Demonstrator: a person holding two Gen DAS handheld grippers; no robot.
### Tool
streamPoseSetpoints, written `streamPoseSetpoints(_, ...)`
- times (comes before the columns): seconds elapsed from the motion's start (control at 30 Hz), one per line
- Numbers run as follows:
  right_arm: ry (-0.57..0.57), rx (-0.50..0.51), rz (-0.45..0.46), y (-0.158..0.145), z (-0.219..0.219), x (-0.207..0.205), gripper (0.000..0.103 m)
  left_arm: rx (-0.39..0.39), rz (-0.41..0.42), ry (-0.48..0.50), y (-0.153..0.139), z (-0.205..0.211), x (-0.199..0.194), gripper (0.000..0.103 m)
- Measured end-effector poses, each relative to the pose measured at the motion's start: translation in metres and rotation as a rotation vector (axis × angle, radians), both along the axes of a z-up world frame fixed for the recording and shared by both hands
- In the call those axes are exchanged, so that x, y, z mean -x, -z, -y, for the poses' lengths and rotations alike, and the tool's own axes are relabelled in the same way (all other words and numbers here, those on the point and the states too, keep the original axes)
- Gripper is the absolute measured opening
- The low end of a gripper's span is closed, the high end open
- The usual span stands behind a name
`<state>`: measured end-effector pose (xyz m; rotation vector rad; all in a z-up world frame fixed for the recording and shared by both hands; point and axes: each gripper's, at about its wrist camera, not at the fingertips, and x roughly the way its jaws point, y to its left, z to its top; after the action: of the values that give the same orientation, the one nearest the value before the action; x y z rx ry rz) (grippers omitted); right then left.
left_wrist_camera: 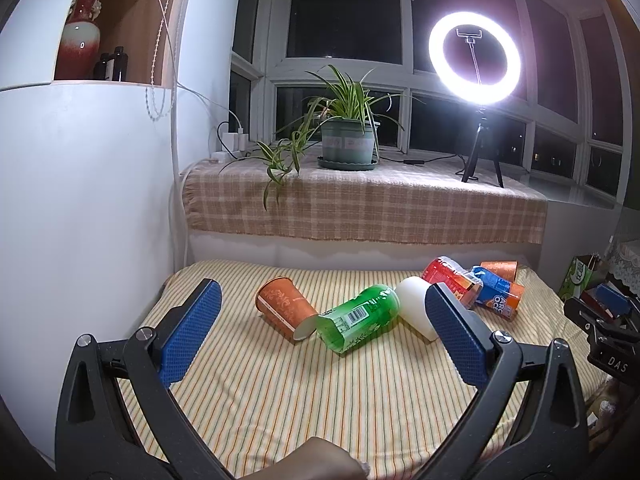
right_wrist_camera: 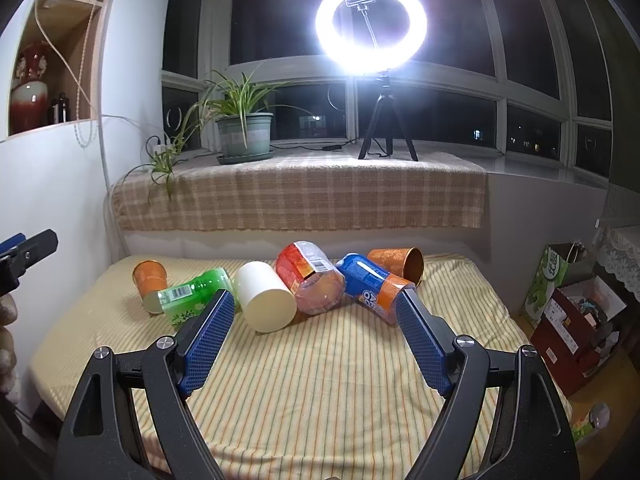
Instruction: Flip cup upright
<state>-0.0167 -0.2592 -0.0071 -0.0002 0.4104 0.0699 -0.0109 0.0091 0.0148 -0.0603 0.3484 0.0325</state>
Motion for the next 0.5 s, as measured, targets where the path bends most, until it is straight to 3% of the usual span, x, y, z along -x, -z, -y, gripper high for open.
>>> streamPoseSetpoints(0.5,0.008,-0.011,-0.005,0.0009,0.0022,-0.0039,0.083,-0.005,-0.001,0.003,0.0009,0.0013,-0.0014,0.103)
